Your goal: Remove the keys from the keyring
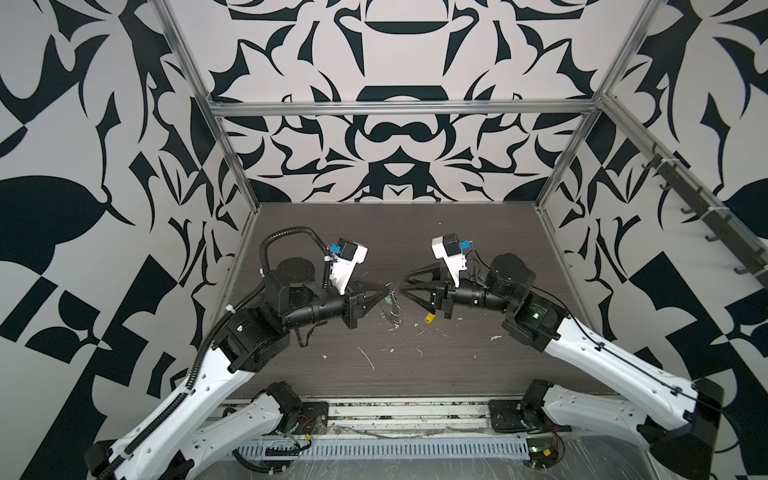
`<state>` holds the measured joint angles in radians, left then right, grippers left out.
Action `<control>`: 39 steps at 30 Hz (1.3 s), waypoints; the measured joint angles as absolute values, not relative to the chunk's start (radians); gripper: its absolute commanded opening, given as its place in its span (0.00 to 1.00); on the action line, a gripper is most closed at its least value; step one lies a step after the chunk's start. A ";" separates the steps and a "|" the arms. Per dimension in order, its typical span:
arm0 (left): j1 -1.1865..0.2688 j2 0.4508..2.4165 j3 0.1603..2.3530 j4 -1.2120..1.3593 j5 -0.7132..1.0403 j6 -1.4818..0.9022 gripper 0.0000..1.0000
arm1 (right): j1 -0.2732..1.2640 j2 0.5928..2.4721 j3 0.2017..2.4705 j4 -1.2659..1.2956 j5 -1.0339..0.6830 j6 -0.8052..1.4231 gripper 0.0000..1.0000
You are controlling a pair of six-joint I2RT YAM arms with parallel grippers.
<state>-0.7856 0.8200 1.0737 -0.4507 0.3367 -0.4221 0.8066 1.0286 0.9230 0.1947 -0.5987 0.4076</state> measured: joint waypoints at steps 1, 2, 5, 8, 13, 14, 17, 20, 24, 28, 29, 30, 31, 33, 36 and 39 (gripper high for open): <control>-0.786 0.820 1.074 -0.449 0.337 -0.422 0.00 | 0.807 1.029 0.923 0.202 -0.604 0.413 0.47; -0.786 0.820 1.074 -0.447 0.337 -0.422 0.00 | 0.807 1.031 0.923 0.208 -0.609 0.418 0.47; -0.786 0.820 1.074 -0.444 0.337 -0.422 0.00 | 0.807 1.047 0.923 0.239 -0.617 0.442 0.45; -0.786 0.820 1.072 -0.436 0.337 -0.422 0.00 | 0.807 1.076 0.922 0.275 -0.620 0.473 0.41; -0.786 0.815 1.071 -0.427 0.336 -0.422 0.00 | 0.807 1.108 0.920 0.331 -0.643 0.525 0.32; -0.786 0.814 1.071 -0.426 0.336 -0.422 0.00 | 0.807 1.110 0.920 0.339 -0.646 0.529 0.30; -0.786 0.812 1.071 -0.422 0.332 -0.422 0.00 | 0.807 1.112 0.913 0.365 -0.656 0.551 0.23; -0.786 0.812 1.070 -0.423 0.329 -0.422 0.00 | 0.807 1.114 0.910 0.378 -0.671 0.566 0.23; -0.786 0.812 1.070 -0.422 0.326 -0.422 0.00 | 0.807 1.117 0.910 0.396 -0.692 0.580 0.02; -0.786 0.812 1.070 -0.422 0.320 -0.426 0.00 | 0.804 1.120 0.909 0.400 -0.704 0.580 0.00; -0.786 0.812 1.070 -0.423 0.321 -0.426 0.06 | 0.802 1.120 0.910 0.395 -0.704 0.574 0.00; -0.786 0.811 1.069 -0.424 0.319 -0.427 0.17 | 0.801 1.119 0.912 0.385 -0.704 0.566 0.00; -0.786 0.810 1.065 -0.424 0.315 -0.424 0.26 | 0.797 1.118 0.916 0.367 -0.704 0.559 0.00; -0.786 0.800 1.053 -0.424 0.304 -0.424 0.37 | 0.792 1.113 0.926 0.311 -0.704 0.537 0.00; -0.786 0.768 1.038 -0.427 0.289 -0.413 0.47 | 0.783 1.111 0.950 0.216 -0.703 0.493 0.00; -0.786 0.739 1.036 -0.430 0.280 -0.407 0.43 | 0.778 1.111 0.982 0.134 -0.704 0.451 0.00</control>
<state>-0.7856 0.7391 1.0355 -0.4301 0.2802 -0.4072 0.7784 1.1114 0.9825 0.1337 -0.7036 0.4511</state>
